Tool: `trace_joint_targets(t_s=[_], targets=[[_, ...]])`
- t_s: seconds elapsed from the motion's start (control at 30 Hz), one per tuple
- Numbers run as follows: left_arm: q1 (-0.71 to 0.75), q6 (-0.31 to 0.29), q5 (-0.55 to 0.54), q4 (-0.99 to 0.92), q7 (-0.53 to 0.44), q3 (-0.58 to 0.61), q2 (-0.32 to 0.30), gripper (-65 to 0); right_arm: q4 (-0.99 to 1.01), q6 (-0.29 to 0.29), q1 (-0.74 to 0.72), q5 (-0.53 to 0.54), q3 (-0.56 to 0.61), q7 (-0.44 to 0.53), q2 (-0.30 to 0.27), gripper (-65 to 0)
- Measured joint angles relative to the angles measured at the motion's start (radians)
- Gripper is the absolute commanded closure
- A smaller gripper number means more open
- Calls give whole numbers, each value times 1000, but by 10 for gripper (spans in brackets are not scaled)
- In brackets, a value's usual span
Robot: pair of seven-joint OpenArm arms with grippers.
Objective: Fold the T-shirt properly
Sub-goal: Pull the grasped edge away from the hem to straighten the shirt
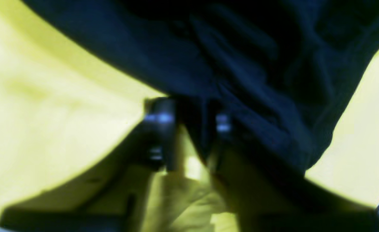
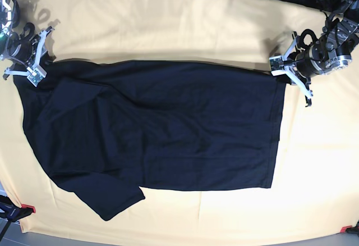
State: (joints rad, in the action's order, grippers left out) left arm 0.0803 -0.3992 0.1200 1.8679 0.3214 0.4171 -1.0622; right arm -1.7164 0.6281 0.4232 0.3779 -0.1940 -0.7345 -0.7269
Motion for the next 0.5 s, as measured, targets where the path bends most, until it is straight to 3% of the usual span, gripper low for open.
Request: trace_joint_targets(t_s=[0.27, 0.4, 0.5], targets=[[0, -1, 0, 5, 0, 0, -5, 0, -56, -8, 1, -12, 2, -105, -4, -90], [-1, -1, -1, 21, -4, 0, -30, 0, -99, -18, 6, -30, 2, -121, -27, 0], [0, -1, -1, 23, -7, 0, -41, 0, -116, -18, 3, -29, 2, -119, -35, 0]])
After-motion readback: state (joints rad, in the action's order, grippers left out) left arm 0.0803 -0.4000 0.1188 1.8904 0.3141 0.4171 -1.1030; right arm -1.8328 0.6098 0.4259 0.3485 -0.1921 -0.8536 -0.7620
